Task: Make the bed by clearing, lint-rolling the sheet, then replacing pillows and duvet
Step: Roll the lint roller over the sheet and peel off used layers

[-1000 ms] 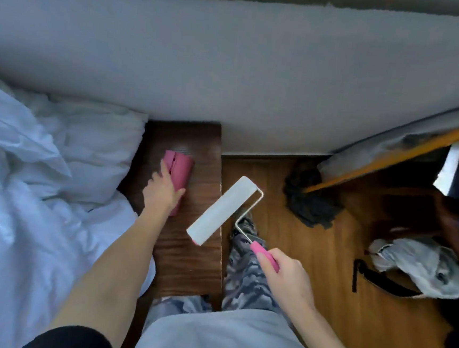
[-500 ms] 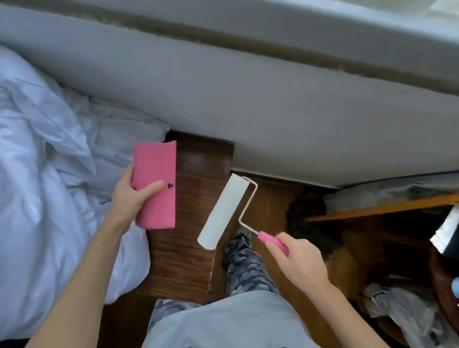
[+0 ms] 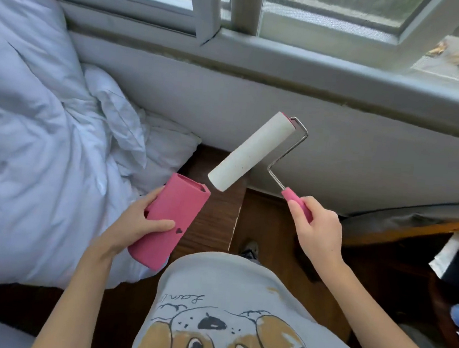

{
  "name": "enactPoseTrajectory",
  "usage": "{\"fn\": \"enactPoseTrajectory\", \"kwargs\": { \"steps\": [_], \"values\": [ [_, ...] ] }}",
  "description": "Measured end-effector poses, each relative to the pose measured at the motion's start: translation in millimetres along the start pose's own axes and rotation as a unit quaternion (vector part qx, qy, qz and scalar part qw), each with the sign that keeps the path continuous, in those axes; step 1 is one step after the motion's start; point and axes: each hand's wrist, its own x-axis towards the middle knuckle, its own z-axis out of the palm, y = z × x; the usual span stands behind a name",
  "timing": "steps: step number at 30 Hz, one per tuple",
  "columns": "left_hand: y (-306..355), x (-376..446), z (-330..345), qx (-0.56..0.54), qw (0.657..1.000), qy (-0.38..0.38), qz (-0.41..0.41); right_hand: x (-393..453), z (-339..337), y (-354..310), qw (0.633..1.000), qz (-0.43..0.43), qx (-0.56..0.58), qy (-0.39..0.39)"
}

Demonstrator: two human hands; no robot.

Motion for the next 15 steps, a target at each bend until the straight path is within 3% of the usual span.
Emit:
{"fn": "enactPoseTrajectory", "kwargs": {
  "steps": [9, 15],
  "values": [
    [9, -6, 13, 0.014, 0.999, -0.043, 0.019, -10, 11, -11, 0.998, -0.011, -0.017, -0.053],
    [15, 8, 18, -0.017, 0.999, -0.03, 0.037, -21, 33, -9, 0.982, -0.081, -0.108, -0.132]
  ]
}}
